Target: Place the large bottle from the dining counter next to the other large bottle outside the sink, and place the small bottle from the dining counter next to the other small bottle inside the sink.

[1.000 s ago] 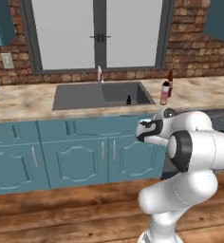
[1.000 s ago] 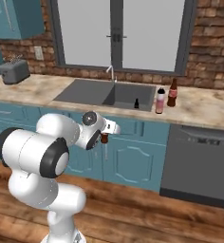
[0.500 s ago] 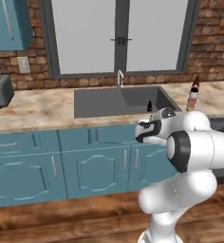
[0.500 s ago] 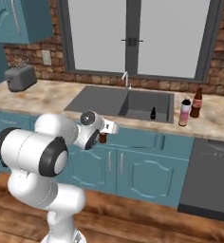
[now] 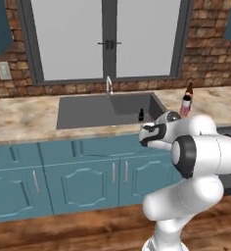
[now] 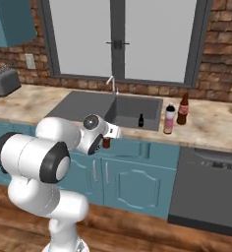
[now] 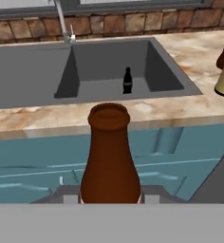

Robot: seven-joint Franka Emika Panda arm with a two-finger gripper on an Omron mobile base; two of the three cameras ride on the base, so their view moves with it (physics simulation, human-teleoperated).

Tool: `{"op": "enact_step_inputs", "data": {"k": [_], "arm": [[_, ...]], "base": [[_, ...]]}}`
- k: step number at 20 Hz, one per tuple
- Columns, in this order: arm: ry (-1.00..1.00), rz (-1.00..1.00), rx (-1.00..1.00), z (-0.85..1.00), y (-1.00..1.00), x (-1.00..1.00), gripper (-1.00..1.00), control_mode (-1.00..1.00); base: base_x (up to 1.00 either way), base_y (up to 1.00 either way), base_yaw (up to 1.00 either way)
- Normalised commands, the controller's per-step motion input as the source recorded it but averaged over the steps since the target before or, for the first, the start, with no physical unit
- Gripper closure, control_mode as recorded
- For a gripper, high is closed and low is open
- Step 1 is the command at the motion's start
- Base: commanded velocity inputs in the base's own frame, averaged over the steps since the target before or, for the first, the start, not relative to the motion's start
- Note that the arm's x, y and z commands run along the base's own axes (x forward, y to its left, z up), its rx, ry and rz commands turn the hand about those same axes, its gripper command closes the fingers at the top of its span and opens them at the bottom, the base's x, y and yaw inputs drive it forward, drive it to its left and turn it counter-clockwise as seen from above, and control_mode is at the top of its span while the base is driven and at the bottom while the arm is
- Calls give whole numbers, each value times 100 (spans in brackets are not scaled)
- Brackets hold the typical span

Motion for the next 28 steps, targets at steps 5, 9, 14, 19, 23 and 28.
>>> {"op": "enact_step_inputs", "data": {"k": [5, 9, 14, 19, 23, 28], "arm": [[0, 0, 0, 0, 0, 0, 100, 100], [0, 0, 0, 0, 0, 0, 100, 100], [0, 0, 0, 0, 0, 0, 100, 100], [0, 0, 0, 0, 0, 0, 100, 100], [0, 0, 0, 0, 0, 0, 100, 100], [0, 0, 0, 0, 0, 0, 100, 100]], "base": [[52, -36, -2], [70, -2, 0], [71, -2, 0], [35, -2, -1], [19, -1, 0], [44, -11, -5]]}}
